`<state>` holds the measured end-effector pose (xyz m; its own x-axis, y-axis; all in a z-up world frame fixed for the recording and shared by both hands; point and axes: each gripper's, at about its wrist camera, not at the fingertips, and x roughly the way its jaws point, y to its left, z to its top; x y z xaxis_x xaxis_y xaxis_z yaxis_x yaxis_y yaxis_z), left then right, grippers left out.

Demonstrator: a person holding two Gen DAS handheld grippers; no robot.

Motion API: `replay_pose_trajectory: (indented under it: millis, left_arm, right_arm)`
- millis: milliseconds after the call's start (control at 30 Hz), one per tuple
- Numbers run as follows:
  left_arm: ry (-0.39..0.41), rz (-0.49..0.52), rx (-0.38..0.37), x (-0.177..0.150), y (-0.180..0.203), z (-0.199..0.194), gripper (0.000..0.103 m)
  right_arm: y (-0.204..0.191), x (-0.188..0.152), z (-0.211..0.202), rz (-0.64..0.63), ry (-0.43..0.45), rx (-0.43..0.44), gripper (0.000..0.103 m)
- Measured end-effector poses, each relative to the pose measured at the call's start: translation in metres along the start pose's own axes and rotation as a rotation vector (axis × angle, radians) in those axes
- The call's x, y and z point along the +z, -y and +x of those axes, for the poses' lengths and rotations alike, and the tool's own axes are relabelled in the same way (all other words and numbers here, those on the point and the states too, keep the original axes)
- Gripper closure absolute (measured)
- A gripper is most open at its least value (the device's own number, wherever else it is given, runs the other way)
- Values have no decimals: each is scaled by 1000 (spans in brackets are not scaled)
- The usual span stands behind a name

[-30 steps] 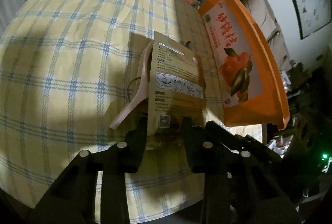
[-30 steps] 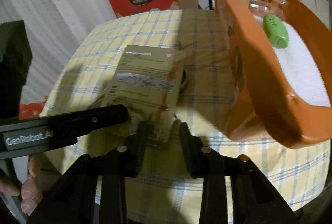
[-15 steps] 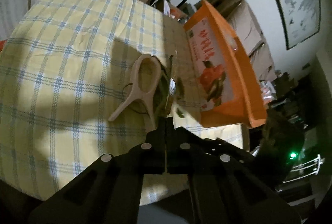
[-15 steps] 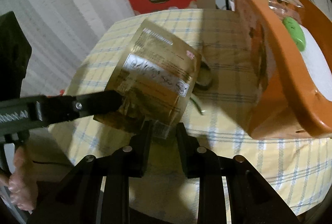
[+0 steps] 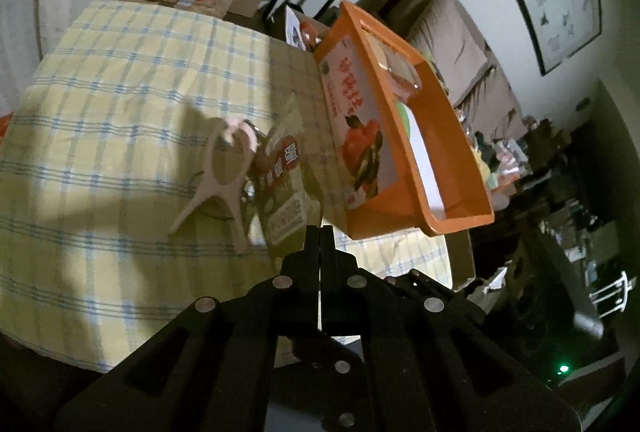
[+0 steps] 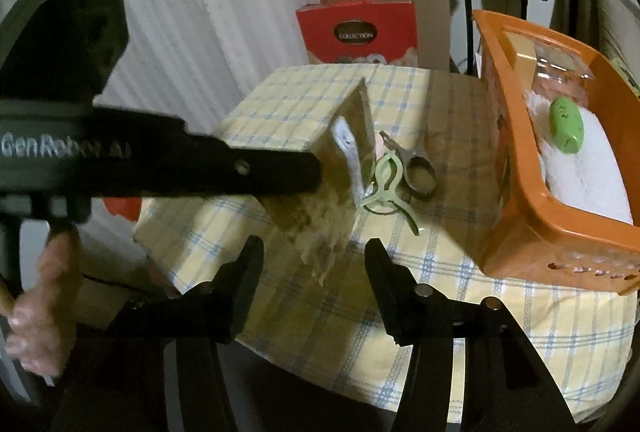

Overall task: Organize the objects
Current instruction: 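Lift the brown pouch off the table with the left gripper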

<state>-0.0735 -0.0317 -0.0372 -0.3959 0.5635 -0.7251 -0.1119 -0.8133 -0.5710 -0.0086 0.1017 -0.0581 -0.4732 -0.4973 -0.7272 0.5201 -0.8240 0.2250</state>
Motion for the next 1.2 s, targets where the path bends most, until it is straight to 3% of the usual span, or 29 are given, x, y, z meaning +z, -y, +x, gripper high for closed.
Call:
replay_pose_trajectory:
  millis: [67,133,267,300,333,433,567,700,833,1200]
  left_arm:
    - [-13,13,4,-2,7,4,103]
    - [-25,20,3,-4,12,8,103]
    - [-36,16,0,-5,17,15,102]
    - [-39,8,-7,-5,17,15,102]
    - [-49,-12,-34,-5,13,16,100]
    - [-24,-64,-70,-4,2,10,78]
    - [17,-109,-47,-7,-20,2,62]
    - [0,-185,-48,-16,-46,12,60]
    - [-22,-254,-101,-25,-61,28,52]
    - [-34,-343,-258,-24,-68,49,51]
  right_arm:
    - [7,2,5,15,2,-29,51]
    - [14,4,11,35,6,-38,69]
    - [23,1,15,90,19,-14,80]
    - [24,0,16,100,17,-13,89]
    - [27,0,18,114,12,-11,92]
    - [33,-1,17,130,14,-6,94]
    - [39,-2,16,157,14,0,95]
    - [42,-3,13,201,17,40,95]
    - [46,-3,10,270,11,117,95]
    - [46,-13,3,309,0,175,95]
